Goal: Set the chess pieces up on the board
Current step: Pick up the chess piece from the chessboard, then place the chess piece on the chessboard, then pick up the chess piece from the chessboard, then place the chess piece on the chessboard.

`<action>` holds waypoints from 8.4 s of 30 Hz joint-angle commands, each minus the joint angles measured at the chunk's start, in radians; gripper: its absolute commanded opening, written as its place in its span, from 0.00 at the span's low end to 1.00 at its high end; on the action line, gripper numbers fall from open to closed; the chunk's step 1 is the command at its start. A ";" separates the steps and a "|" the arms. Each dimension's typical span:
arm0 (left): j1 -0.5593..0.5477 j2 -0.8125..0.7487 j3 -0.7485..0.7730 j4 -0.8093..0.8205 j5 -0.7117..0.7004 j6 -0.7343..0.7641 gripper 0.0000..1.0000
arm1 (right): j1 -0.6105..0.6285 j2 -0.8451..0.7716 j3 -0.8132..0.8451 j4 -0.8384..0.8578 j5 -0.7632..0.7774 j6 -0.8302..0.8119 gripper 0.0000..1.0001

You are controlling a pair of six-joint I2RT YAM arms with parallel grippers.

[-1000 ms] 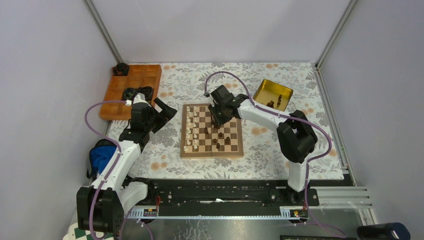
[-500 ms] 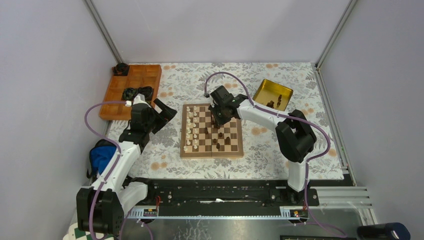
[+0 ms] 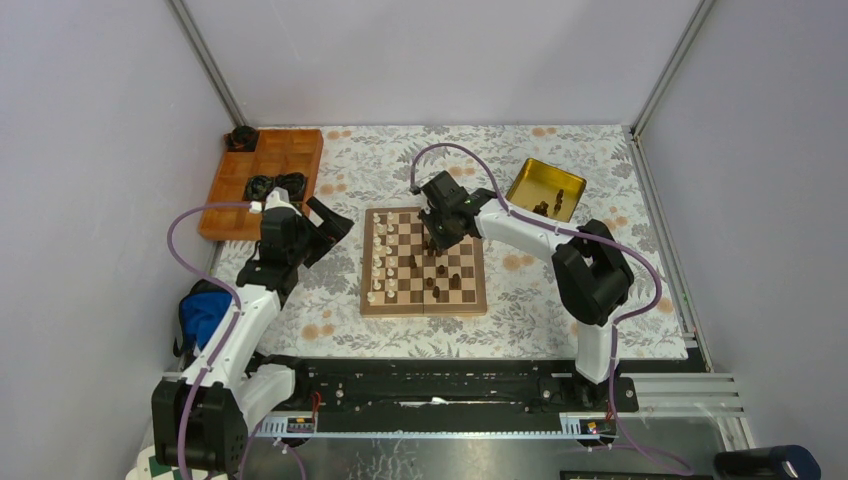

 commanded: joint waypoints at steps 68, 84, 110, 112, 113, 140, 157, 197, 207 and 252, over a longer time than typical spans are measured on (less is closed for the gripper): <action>0.006 -0.005 -0.001 0.024 -0.006 -0.002 0.99 | -0.174 -0.067 0.054 -0.007 0.072 0.049 0.35; 0.006 -0.004 -0.008 0.033 0.003 -0.014 0.99 | -0.047 -0.039 0.127 -0.068 0.063 0.050 0.35; 0.006 -0.039 -0.026 0.014 -0.006 -0.010 0.99 | 0.007 0.068 0.197 -0.094 0.041 0.091 0.41; 0.006 -0.040 -0.026 0.014 -0.006 -0.010 0.99 | 0.007 0.071 0.197 -0.092 0.037 0.092 0.41; 0.006 -0.039 -0.027 0.014 -0.006 -0.010 0.99 | 0.007 0.073 0.197 -0.092 0.037 0.093 0.41; 0.007 -0.038 -0.040 0.025 -0.009 -0.010 0.99 | 0.008 0.122 0.224 -0.110 0.005 0.094 0.34; 0.012 -0.038 -0.042 0.026 0.000 -0.008 0.99 | 0.010 0.119 0.192 -0.122 -0.003 0.106 0.27; 0.015 -0.068 -0.032 0.000 -0.013 -0.010 0.99 | -0.065 0.064 0.330 -0.166 0.115 0.047 0.08; 0.015 -0.060 -0.033 0.005 -0.009 -0.014 0.99 | -0.186 0.038 0.306 -0.166 0.116 0.033 0.07; 0.015 -0.030 -0.039 0.026 -0.011 -0.016 0.99 | -0.188 0.145 0.226 -0.155 0.035 0.047 0.10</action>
